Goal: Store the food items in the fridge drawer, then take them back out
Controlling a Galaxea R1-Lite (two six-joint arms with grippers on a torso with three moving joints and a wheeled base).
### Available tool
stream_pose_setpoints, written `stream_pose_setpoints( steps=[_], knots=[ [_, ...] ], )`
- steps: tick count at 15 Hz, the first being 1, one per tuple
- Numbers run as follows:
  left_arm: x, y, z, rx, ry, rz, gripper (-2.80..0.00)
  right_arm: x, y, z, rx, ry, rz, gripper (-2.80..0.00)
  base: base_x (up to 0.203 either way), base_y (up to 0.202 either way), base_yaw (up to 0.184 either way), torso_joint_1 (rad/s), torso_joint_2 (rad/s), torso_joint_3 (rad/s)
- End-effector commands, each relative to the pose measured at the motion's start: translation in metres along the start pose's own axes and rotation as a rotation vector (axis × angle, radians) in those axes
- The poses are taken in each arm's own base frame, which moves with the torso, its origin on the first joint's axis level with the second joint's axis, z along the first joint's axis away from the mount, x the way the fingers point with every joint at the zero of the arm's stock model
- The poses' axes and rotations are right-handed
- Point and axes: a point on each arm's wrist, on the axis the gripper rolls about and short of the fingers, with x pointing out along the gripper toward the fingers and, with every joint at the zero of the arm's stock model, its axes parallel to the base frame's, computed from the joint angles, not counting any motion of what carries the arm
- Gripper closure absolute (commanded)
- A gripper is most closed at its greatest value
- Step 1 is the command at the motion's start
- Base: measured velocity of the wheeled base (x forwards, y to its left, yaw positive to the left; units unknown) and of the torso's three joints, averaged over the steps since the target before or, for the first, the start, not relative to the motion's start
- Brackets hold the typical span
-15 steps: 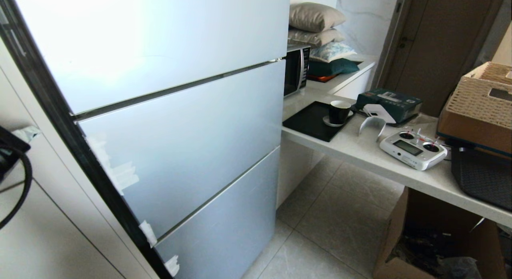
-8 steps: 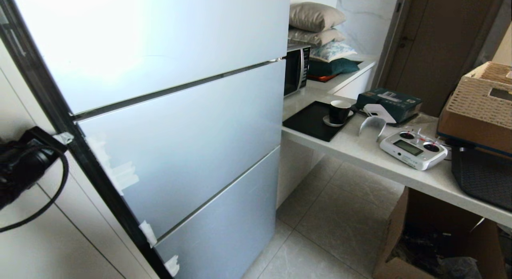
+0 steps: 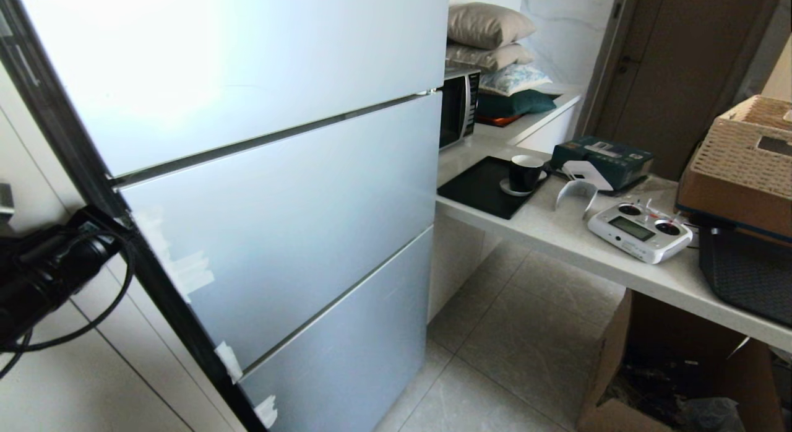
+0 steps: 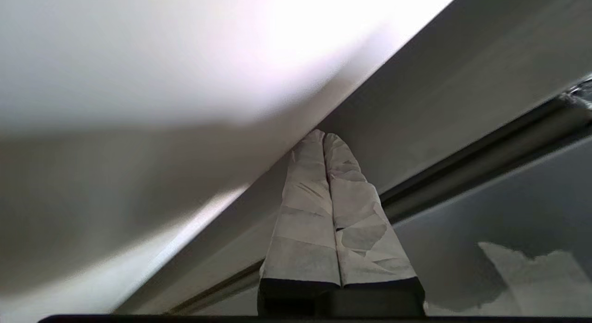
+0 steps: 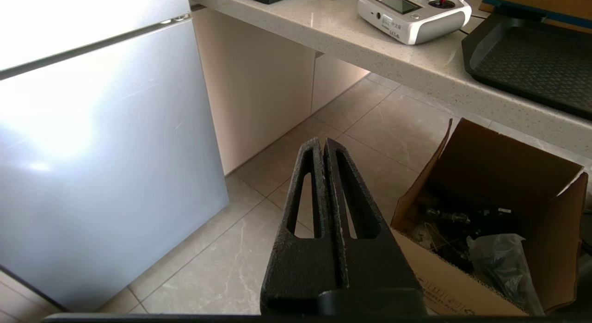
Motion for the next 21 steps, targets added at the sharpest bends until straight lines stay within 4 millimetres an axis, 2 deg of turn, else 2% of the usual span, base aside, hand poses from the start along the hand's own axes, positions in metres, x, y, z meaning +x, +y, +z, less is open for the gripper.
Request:
stream_pose_setpoints(
  steps=[1,5,8,13,16,21],
  knots=[
    [-0.005,-0.007,-0.004,-0.025,0.015,-0.036,0.00,0.000,0.000,0.000,0.000,0.002,0.001,0.00,0.000,0.000,0.000,0.000,0.00,0.000],
    [-0.011,-0.013,-0.013,-0.040,0.050,-0.071,0.00,0.000,0.000,0.000,0.000,0.002,0.001,0.00,0.000,0.000,0.000,0.000,0.00,0.000],
    [-0.021,-0.026,-0.018,-0.038,0.075,-0.138,0.00,0.000,0.000,0.000,0.000,0.002,0.001,0.00,0.000,0.000,0.000,0.000,0.00,0.000],
    [-0.040,-0.033,-0.022,-0.031,0.086,-0.186,0.00,0.000,0.000,0.000,0.000,0.002,0.001,0.00,0.000,0.000,0.000,0.000,0.00,0.000],
    [-0.058,-0.034,-0.023,-0.028,0.086,-0.219,0.00,0.000,0.000,0.000,0.000,0.002,0.001,0.00,0.000,0.000,0.000,0.000,0.00,0.000],
    [-0.096,-0.033,-0.043,-0.022,0.159,-0.309,0.00,0.000,0.000,0.000,0.000,0.002,0.001,0.00,0.000,0.000,0.000,0.000,0.00,0.000]
  ],
)
